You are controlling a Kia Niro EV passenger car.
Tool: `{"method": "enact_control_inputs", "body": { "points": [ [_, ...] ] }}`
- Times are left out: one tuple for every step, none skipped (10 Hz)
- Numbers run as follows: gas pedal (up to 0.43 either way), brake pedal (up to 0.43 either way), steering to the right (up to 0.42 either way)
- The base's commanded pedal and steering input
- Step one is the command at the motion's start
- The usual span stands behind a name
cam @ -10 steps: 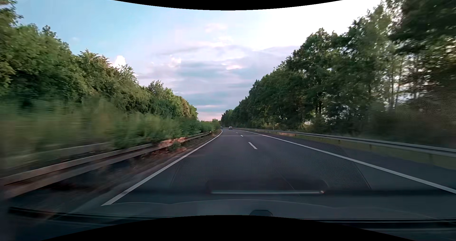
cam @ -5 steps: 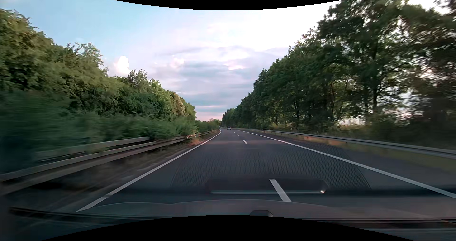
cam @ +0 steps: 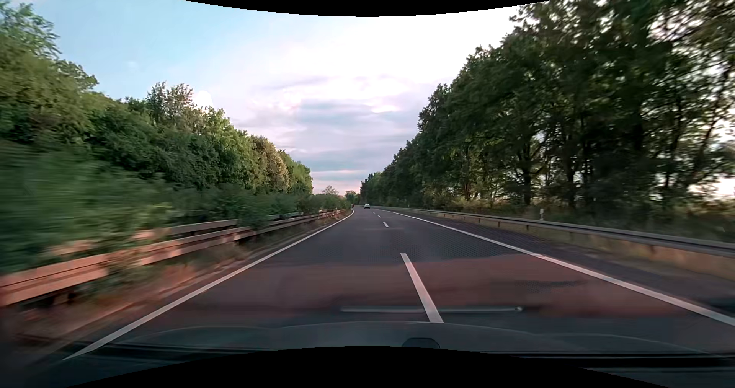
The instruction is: Follow the waypoints while adhering to traffic rules and regulations
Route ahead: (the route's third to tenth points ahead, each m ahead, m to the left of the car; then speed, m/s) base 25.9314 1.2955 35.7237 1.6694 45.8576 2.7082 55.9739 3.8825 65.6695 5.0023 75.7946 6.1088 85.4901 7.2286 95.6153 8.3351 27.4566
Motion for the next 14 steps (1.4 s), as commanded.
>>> {"method": "enact_control_inputs", "body": {
  "points": [
    [0.189,0.0,-0.007],
    [0.189,0.0,-0.008],
    [0.189,0.0,-0.007],
    [0.189,0.0,-0.007],
    [0.189,0.0,-0.007],
    [0.177,0.0,-0.007],
    [0.177,0.0,-0.007],
    [0.177,0.0,-0.007],
    [0.177,0.0,-0.007],
    [0.177,0.0,-0.009],
    [0.177,0.0,-0.01],
    [0.177,0.0,-0.01],
    [0.177,0.0,-0.01],
    [0.177,0.0,-0.011]
  ]
}}
